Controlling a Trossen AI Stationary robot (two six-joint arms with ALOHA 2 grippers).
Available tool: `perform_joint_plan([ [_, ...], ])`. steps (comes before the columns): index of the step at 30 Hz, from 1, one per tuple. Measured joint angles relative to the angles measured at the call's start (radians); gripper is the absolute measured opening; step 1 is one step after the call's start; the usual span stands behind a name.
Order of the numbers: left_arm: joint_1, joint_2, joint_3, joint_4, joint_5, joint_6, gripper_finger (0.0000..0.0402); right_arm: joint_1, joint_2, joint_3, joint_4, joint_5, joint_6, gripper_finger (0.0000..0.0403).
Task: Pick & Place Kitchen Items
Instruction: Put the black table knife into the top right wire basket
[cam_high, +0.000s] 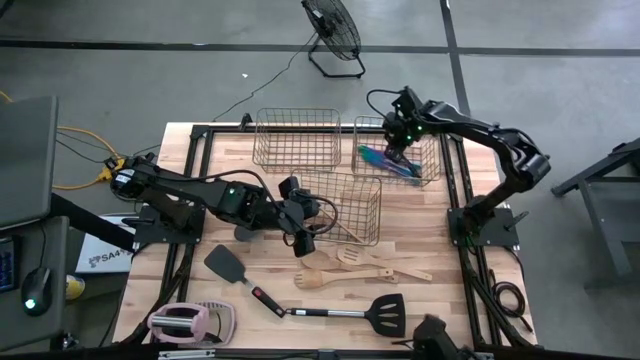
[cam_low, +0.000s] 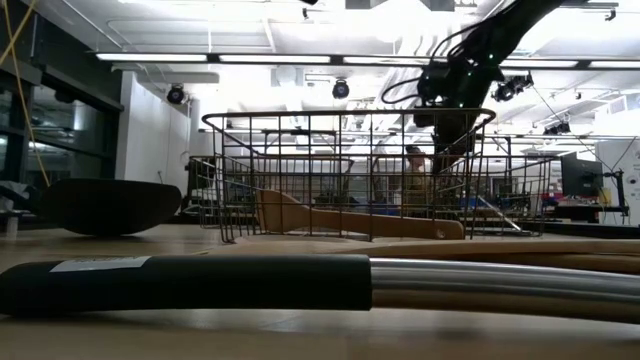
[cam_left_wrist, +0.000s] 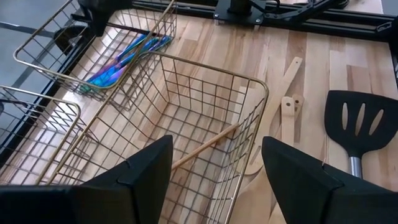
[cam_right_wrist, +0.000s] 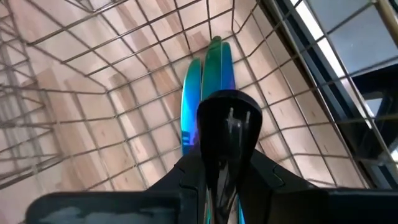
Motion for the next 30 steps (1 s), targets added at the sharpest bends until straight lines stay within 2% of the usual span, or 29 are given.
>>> perform_joint_plan([
  [15, 0.0, 0.0, 0.0, -0.011, 0.0, 0.0, 0.0244, -0.002, 0.168, 0.0, 0.147, 0.002, 0.0, 0.0052],
  [25, 0.0, 0.0, 0.0, -0.011, 0.0, 0.0, 0.0244, 0.0, 0.182, -0.001, 0.195, 0.006, 0.0, 0.0052],
  [30, 0.0, 0.0, 0.0, -0.011, 0.0, 0.0, 0.0244, 0.002, 0.182, -0.001, 0.193, 0.001, 0.0, 0.0073],
])
